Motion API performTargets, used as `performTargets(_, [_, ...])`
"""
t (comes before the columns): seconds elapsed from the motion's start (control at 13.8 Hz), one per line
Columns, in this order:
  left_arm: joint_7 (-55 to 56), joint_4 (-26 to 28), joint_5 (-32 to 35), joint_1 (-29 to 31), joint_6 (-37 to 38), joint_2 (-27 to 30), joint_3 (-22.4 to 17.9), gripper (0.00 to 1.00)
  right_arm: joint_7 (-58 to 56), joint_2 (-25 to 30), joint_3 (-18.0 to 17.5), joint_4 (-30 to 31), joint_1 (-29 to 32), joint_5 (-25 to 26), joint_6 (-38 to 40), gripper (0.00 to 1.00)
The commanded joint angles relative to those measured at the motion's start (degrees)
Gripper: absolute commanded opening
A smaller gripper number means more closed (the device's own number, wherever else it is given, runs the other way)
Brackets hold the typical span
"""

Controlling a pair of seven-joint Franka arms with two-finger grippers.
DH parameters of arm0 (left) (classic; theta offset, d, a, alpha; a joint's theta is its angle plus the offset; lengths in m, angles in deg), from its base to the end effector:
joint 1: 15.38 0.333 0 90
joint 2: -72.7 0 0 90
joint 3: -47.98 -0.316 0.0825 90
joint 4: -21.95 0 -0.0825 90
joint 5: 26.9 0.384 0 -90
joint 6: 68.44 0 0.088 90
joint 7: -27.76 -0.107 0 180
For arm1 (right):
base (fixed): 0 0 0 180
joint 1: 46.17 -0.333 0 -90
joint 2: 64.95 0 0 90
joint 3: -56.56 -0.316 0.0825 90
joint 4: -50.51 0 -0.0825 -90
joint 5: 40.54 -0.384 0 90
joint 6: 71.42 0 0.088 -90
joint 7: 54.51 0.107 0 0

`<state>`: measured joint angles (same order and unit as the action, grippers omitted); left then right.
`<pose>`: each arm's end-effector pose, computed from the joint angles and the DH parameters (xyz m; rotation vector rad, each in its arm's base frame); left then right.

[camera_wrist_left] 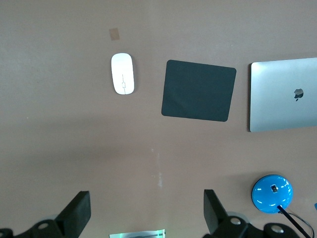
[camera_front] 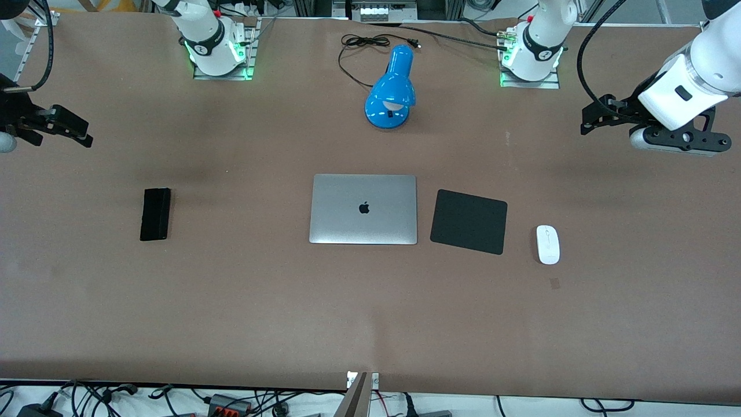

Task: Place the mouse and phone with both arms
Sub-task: 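Reach the right gripper to the black phone while the left gripper reaches the mouse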

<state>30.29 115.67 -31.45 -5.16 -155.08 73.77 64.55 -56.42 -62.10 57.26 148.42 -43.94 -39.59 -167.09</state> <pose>0.5361 -0.0700 0.5994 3.0694 -0.1026 -0.1707 0.5448 -0.0297 0.5950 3.1251 -0.0254 0.0156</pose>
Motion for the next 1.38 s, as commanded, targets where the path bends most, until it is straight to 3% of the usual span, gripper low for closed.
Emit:
performTargets(0.0, [-1.2,-1.4,0.7,0.1,0.9,-0.5,0.0,1.00,-0.4,0.3,-0.3,-0.3,0.2,0.5,0.7,1.00])
performTargets(0.43, [-1.4,-1.8,0.6,0.7,0.7,-1.3,0.0,1.00,0.4,-2.6,-0.1,0.4,0.7,0.5,0.8,1.00])
performTargets(0.72, [-1.2,-7.0,0.5,2.0,2.3,-11.5,-0.1,1.00,0.3,-8.3,0.2,0.6,1.6,0.7,-1.4,1.00])
performTargets(0.94, [-1.1,-7.9,0.9,1.8,0.8,-20.5,-0.1,1.00,0.4,-16.1,0.2,0.6,1.6,2.9,-5.9,1.00])
performTargets(1.16, [-1.1,-12.1,4.0,2.5,-6.0,-32.3,-0.7,1.00,0.4,-23.0,0.2,1.3,2.2,3.3,-12.7,1.00])
performTargets(1.3, [-1.2,-11.8,8.8,2.3,-14.0,-36.1,-0.7,1.00,0.3,-25.9,0.2,1.9,3.3,3.4,-15.4,1.00])
